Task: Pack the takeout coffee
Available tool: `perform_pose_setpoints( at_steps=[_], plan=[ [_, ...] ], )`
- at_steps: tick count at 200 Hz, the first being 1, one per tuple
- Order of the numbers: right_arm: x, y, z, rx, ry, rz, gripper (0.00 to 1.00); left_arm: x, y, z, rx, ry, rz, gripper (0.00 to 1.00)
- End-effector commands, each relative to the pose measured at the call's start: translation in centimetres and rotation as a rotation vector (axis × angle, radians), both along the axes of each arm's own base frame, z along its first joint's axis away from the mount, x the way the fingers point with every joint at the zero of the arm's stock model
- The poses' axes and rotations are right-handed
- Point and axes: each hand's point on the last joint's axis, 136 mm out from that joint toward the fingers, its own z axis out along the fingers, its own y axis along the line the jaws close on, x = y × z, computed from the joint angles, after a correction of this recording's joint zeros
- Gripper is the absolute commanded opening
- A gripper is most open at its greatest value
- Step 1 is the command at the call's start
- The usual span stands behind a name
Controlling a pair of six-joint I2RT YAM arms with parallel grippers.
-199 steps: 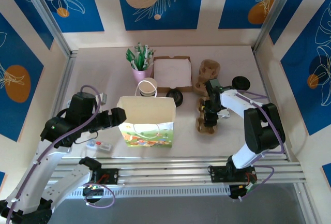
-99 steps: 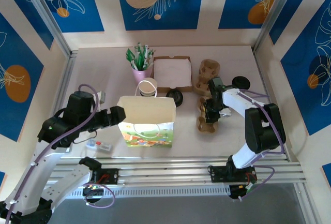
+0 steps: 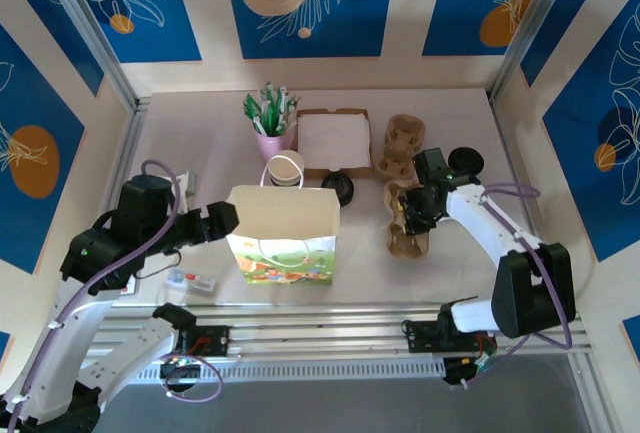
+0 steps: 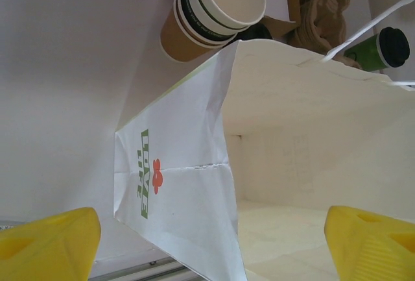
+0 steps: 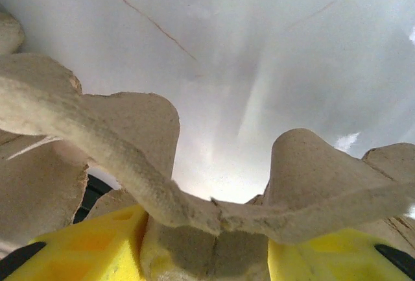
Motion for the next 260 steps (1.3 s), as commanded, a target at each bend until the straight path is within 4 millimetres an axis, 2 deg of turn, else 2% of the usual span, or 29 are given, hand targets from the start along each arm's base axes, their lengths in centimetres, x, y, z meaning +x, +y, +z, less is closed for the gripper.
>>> perform_pose_setpoints(
  at_steps=[1, 28, 73, 104, 134, 182, 220, 260],
  plan=[
    [-1.8, -0.3, 0.9, -0.029, -0.004, 0.089, 0.45, -0.2, 0.4, 0.8, 0.034, -0.027, -0.012, 0.89],
    [-1.6, -0.5, 4.3, -0.073, -0.131, 0.216, 0.45, 0.0, 0.6, 1.3, 0.065, -0.041, -0.023, 0.91],
    [-1.4, -0.7, 11.2, -0.177, -0.386, 0.430, 0.45, 0.5, 1.0, 2.6, 0.117, -0.097, -0.045, 0.94],
    [-1.7, 0.5, 15.5, -0.215, -0.501, 0.591, 0.43, 0.9, 1.1, 3.8, 0.135, -0.153, -0.056, 0.97],
    [-2.1, 3.2, 20.3, -0.256, -0.662, 0.781, 0.44, 1.1, 1.4, 4.2, 0.153, -0.194, -0.055, 0.98],
    [-3.7, 6.7, 26.2, -0.339, -0.802, 1.019, 0.44, 1.7, 2.7, 3.4, 0.222, -0.215, -0.006, 1.00],
    [-5.3, 10.7, 28.6, -0.347, -0.863, 1.236, 0.44, 1.9, 5.1, 3.8, 0.297, -0.274, 0.090, 1.00],
    [-7.2, 15.6, 29.7, -0.340, -0.867, 1.446, 0.45, 1.9, 7.5, 4.8, 0.350, -0.383, 0.187, 1.00]
  ],
)
